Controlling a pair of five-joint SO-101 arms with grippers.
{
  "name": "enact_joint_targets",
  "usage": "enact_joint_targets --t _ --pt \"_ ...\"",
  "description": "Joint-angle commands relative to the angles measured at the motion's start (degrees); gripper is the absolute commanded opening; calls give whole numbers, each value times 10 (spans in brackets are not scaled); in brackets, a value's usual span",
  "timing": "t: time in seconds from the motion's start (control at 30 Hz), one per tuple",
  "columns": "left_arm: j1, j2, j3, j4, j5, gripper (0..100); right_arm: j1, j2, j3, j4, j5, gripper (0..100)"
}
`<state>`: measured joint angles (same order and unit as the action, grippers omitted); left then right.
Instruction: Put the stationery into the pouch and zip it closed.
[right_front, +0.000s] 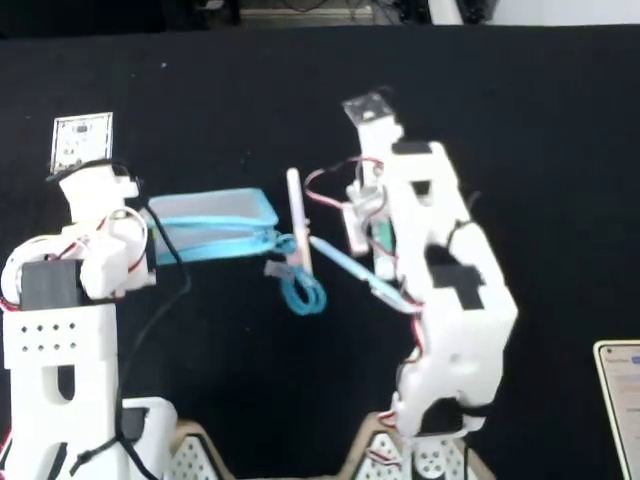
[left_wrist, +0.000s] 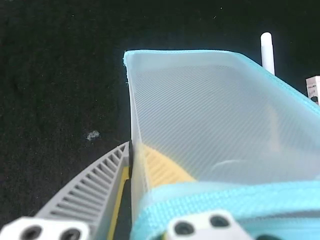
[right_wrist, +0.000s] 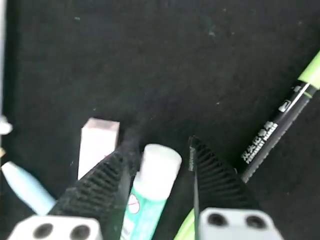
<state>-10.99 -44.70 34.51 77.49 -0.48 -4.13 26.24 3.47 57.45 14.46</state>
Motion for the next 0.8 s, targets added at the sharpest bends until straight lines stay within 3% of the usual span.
enact_joint_targets --t 0.0,0.1,0.23,0.47,0.77 --pt "-6 3 23 -1 8 30 -3 18 -80 70 0 155" --pt "-6 3 23 -1 8 30 3 34 -125 135 0 139" --pt "-7 3 23 -1 8 30 14 50 -189 187 0 6" --pt "-9 3 23 -1 8 30 20 95 -290 280 0 123" --pt "-9 3 23 -1 8 30 22 219 -388 289 0 124"
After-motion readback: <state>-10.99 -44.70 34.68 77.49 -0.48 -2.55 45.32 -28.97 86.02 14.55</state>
